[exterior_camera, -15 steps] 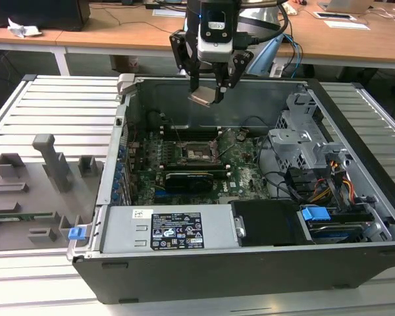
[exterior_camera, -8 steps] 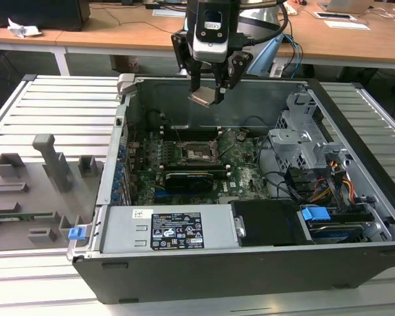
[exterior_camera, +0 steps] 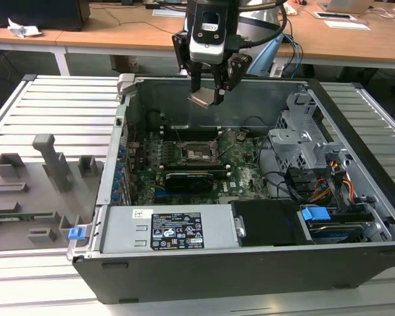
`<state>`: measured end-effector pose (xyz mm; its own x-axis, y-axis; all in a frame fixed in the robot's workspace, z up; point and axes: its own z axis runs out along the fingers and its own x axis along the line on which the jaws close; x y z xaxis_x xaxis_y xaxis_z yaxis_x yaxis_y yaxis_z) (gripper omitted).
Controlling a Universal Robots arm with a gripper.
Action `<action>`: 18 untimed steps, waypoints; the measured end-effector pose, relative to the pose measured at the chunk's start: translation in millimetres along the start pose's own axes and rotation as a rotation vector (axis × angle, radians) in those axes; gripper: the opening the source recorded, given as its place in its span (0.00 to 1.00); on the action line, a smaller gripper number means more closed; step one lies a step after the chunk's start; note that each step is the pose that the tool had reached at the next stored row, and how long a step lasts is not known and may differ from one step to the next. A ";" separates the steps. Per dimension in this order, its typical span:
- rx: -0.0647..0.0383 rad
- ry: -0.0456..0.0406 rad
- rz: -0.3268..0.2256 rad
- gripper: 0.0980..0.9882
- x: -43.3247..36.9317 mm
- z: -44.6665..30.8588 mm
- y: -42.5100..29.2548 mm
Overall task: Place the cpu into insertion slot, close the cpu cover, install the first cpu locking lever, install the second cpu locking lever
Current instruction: 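Place the cpu into insertion slot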
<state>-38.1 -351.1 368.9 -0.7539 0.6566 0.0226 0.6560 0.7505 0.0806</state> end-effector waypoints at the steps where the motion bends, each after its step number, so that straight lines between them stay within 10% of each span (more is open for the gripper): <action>1: 0.002 0.0024 0.000 0.50 0.0 0.7 -0.1; 18: 0.000 -0.0153 0.202 0.50 -0.2 7.3 -0.6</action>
<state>-38.1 -351.1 361.6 -0.6060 0.7951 0.0232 0.7941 0.6030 0.0755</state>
